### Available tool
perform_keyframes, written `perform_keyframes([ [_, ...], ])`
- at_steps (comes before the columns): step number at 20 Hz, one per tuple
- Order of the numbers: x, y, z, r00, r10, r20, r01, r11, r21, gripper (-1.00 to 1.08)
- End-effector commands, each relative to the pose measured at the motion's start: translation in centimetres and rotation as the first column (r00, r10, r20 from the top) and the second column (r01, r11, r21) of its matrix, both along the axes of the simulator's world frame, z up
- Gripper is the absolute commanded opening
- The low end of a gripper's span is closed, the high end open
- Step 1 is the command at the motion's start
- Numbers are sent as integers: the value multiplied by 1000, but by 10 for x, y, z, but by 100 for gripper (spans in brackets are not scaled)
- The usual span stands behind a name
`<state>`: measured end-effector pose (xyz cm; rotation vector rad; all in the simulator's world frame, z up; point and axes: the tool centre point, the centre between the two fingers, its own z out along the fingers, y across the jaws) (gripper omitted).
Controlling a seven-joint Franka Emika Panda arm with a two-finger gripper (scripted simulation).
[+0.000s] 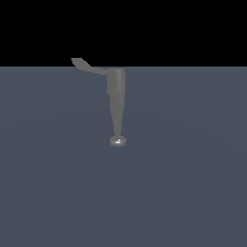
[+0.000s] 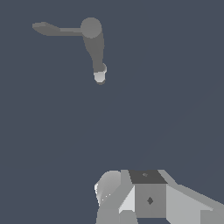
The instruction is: Turn on the faucet by rotating a designated handle.
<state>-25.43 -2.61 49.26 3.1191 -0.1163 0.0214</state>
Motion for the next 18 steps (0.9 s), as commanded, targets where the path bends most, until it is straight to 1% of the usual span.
perform_keyframes([
  [1, 0, -4, -2, 1000, -5, -6, 5, 1000, -4, -100],
  [9, 6, -2, -2, 1000, -26, -4, 26, 1000, 4, -100],
  [14, 18, 1, -4, 998, -70, -5, 70, 997, 17, -100],
  [18, 32, 5, -6, 992, -122, -7, 123, 992, 31, -100],
])
